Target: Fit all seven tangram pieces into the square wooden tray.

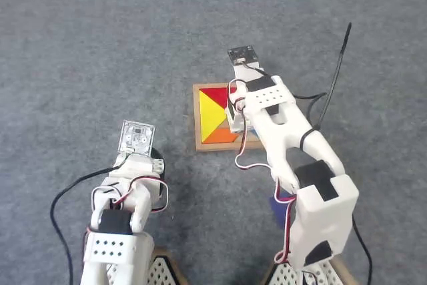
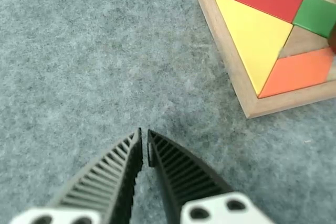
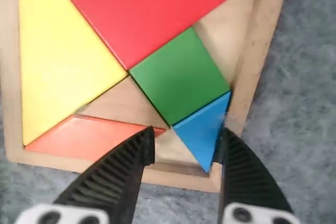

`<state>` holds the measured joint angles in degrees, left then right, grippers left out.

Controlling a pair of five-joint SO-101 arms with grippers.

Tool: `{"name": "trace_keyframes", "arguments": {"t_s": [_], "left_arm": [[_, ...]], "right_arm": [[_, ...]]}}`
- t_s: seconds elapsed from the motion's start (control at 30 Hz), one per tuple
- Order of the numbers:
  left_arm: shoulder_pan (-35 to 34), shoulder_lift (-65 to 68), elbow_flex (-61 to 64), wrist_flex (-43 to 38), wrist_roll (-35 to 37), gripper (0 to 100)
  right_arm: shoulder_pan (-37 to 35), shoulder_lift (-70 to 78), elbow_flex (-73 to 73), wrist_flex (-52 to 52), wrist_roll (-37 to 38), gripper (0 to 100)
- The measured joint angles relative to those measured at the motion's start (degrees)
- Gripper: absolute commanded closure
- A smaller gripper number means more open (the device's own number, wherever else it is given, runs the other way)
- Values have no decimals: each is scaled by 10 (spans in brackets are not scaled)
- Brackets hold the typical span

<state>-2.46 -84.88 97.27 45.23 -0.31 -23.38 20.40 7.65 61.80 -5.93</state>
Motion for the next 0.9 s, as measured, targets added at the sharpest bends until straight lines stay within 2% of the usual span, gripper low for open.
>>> {"name": "trace_keyframes", "arguments": {"t_s": [0.13, 0.53, 0.73, 0.9], "left_arm": [[0, 0, 0, 0, 0, 985], [0, 0, 0, 0, 0, 985], [0, 0, 0, 0, 0, 985], [0, 0, 0, 0, 0, 985]], "right_arm": [[5, 10, -18, 17, -4, 805], [18, 149, -219, 185, -13, 805], [20, 168, -245, 197, -16, 934], [33, 168, -245, 197, -8, 946]]}}
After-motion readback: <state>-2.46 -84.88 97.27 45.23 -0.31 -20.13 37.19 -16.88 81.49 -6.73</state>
